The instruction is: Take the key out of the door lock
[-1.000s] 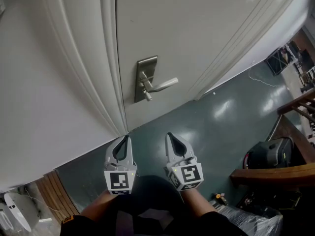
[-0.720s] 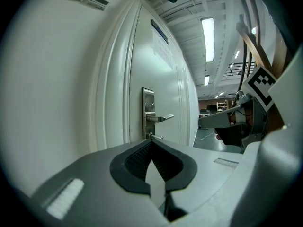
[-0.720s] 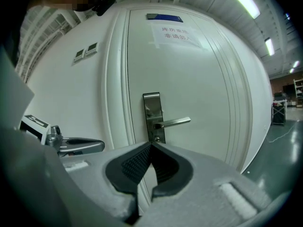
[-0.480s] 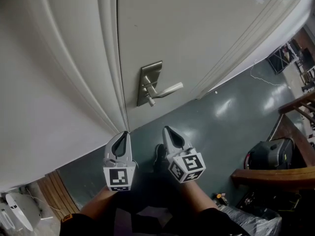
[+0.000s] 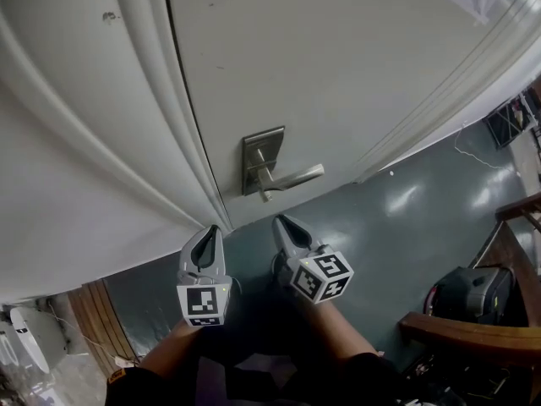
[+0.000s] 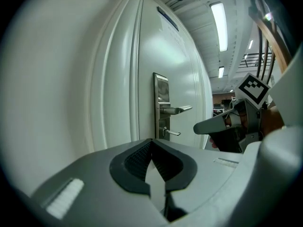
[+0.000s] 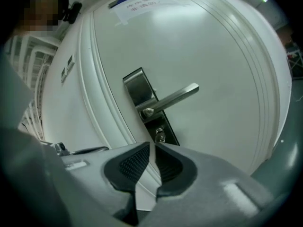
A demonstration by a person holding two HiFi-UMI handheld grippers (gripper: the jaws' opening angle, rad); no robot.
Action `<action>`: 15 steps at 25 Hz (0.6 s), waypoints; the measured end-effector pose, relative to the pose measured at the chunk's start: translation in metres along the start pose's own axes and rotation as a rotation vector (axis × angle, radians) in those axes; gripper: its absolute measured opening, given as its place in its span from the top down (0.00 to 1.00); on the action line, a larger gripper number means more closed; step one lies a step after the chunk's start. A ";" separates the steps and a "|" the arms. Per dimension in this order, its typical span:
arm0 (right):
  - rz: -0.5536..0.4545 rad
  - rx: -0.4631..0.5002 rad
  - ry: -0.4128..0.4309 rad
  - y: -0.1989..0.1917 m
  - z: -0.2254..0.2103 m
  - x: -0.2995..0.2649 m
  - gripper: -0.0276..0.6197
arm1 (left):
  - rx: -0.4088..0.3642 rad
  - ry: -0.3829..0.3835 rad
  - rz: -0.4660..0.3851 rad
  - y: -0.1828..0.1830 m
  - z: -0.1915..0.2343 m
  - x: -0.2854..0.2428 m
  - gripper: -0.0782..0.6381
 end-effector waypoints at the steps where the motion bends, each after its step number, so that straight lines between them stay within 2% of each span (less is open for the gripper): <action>1: 0.008 -0.033 0.023 0.000 -0.004 -0.005 0.89 | 0.001 0.006 0.004 0.000 -0.001 -0.004 0.87; 3: 0.023 -0.107 0.069 -0.001 -0.013 -0.014 0.86 | 0.002 0.014 0.014 -0.002 -0.004 -0.013 0.87; 6: 0.040 -0.228 0.134 -0.002 -0.026 -0.027 0.85 | 0.005 0.025 0.033 -0.005 -0.006 -0.025 0.78; 11: 0.051 -0.456 0.259 -0.001 -0.039 -0.049 0.83 | 0.006 0.062 0.054 -0.007 -0.003 -0.037 0.78; 15: 0.069 -0.604 0.352 0.000 -0.039 -0.064 0.83 | 0.004 0.082 0.059 -0.007 0.000 -0.044 0.79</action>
Point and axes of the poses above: the fingertips, and each gripper's own axes: x backward along the fingers, z to its left, y out of its top, the point moved 4 cm from there along x, backward along the fingers, and after that the axes turned 1 degree about -z, right-handed, at the moved point
